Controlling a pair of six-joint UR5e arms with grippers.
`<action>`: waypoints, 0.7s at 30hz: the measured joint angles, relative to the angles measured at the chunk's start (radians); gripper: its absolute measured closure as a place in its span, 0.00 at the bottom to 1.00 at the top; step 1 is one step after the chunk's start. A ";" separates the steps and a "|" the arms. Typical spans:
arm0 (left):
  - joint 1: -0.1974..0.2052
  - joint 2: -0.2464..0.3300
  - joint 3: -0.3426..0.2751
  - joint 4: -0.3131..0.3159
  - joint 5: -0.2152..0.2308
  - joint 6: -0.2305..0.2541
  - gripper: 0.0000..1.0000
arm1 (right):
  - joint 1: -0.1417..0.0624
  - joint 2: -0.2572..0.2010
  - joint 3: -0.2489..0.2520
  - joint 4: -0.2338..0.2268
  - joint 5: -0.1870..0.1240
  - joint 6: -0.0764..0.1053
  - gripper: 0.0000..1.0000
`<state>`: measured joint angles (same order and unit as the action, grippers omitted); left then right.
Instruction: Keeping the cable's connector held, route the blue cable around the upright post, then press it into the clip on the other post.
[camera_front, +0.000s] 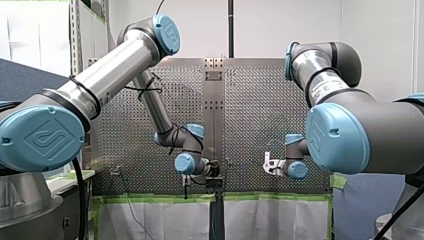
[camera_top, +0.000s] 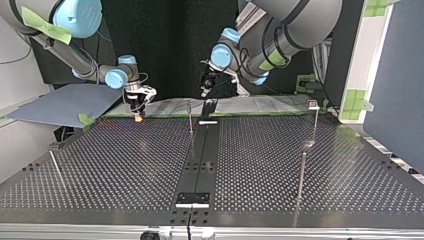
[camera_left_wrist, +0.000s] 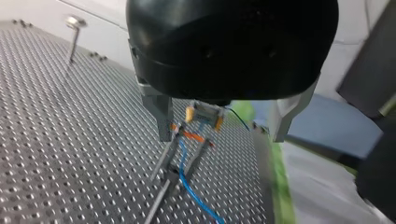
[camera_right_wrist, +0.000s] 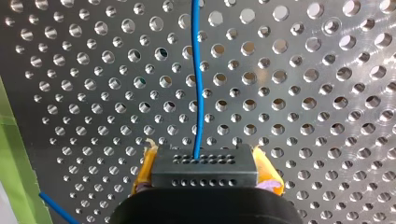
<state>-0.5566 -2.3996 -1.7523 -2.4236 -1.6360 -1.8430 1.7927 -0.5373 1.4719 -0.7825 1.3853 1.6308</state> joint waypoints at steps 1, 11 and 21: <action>0.000 0.000 0.000 -0.006 -0.009 0.004 0.00 | 0.000 0.000 0.000 0.000 0.000 0.000 1.00; 0.006 0.000 0.000 -0.027 -0.085 0.010 0.00 | -0.001 0.000 0.000 0.001 -0.006 0.000 1.00; 0.014 0.000 0.000 -0.031 -0.089 0.020 0.00 | -0.002 0.001 0.000 0.003 -0.007 0.000 1.00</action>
<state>-0.5421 -2.3993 -1.7520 -2.4545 -1.7251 -1.8226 1.7910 -0.5368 1.4720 -0.7793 1.3784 1.6309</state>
